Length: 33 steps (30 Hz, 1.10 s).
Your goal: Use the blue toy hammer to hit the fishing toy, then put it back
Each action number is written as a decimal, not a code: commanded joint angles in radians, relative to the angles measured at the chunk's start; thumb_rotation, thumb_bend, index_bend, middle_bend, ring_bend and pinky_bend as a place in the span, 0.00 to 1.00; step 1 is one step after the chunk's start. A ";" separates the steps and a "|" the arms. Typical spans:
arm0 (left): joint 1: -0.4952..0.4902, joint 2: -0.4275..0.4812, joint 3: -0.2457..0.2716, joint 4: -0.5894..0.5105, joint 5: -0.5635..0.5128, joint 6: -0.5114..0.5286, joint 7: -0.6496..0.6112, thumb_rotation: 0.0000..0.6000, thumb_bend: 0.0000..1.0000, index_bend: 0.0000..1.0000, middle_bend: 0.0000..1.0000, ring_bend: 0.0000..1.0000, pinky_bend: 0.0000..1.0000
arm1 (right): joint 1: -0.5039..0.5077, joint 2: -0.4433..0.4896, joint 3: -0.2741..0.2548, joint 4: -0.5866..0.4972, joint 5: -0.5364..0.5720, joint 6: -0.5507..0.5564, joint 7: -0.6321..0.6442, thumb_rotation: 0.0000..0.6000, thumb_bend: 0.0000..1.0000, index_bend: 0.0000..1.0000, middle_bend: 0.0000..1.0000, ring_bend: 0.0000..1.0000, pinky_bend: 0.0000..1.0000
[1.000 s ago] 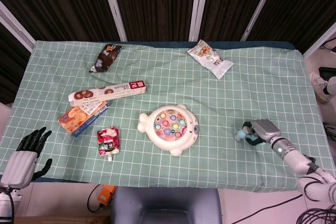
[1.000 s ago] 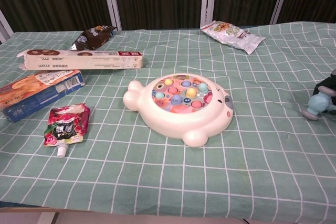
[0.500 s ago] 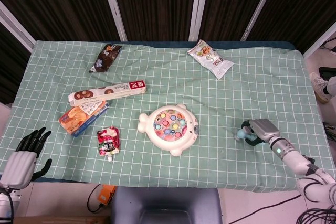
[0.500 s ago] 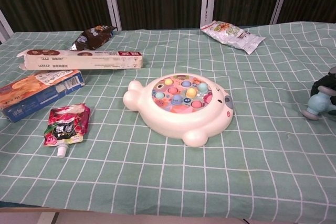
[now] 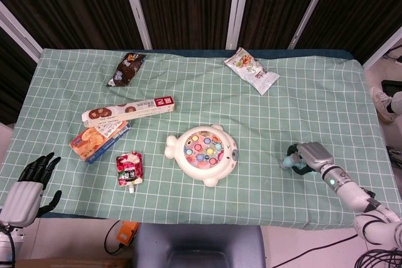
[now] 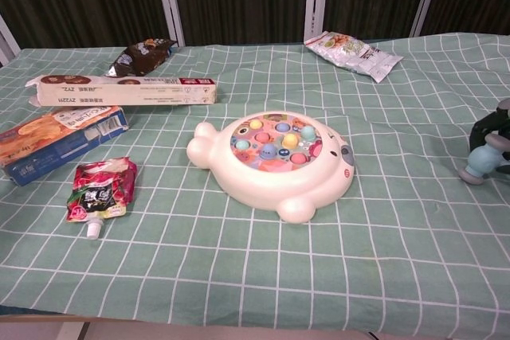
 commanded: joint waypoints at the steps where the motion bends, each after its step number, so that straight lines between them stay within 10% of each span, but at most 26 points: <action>1: 0.000 0.000 0.000 0.000 0.000 0.001 -0.001 1.00 0.39 0.00 0.00 0.00 0.15 | -0.002 0.003 0.003 -0.004 0.010 -0.001 -0.008 1.00 0.51 0.51 0.45 0.47 0.70; 19: 0.003 0.000 0.003 -0.001 0.009 0.006 0.002 1.00 0.39 0.00 0.01 0.01 0.15 | -0.099 0.132 -0.016 -0.172 -0.051 0.176 -0.020 1.00 0.47 0.32 0.34 0.38 0.68; 25: 0.010 -0.002 0.001 0.002 0.015 0.026 0.001 1.00 0.39 0.00 0.00 0.01 0.15 | -0.262 0.252 -0.025 -0.414 -0.009 0.470 -0.217 1.00 0.47 0.11 0.09 0.09 0.24; 33: 0.021 0.005 -0.002 0.007 0.017 0.048 -0.019 1.00 0.39 0.00 0.00 0.00 0.15 | -0.490 0.111 -0.009 -0.442 0.005 0.908 -0.462 1.00 0.38 0.06 0.01 0.00 0.01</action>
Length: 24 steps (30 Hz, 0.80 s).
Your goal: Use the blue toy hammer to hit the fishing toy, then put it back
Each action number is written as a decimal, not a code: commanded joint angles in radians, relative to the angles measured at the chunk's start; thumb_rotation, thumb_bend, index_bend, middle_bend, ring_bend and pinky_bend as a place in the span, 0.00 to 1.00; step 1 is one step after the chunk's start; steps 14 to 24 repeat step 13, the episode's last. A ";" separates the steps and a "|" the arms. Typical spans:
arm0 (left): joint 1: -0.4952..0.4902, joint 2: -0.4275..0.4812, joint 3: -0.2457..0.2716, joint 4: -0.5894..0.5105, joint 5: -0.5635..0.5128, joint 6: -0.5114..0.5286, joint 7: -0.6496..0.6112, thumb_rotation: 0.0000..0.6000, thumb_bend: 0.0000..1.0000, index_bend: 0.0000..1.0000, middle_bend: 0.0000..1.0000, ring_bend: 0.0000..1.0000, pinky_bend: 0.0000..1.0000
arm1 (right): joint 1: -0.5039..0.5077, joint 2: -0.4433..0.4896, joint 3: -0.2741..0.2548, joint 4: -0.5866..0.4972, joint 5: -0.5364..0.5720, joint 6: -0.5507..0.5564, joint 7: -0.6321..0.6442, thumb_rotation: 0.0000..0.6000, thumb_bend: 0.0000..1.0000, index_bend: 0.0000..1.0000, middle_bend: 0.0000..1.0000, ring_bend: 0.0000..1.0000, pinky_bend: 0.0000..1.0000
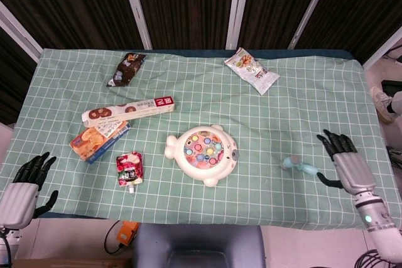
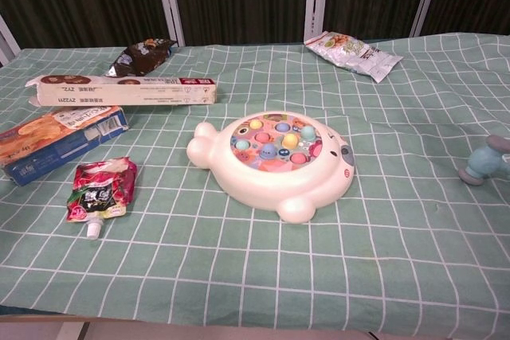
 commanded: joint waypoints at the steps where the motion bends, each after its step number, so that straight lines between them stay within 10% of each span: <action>1: 0.003 0.001 0.000 0.001 0.002 0.006 -0.002 1.00 0.39 0.00 0.00 0.00 0.15 | -0.160 -0.081 0.003 -0.026 0.002 0.239 -0.197 1.00 0.37 0.05 0.00 0.00 0.00; 24: -0.008 -0.008 0.003 -0.004 0.004 -0.021 0.027 1.00 0.39 0.00 0.00 0.00 0.15 | -0.185 -0.078 0.022 -0.018 -0.039 0.233 -0.160 1.00 0.35 0.01 0.00 0.00 0.00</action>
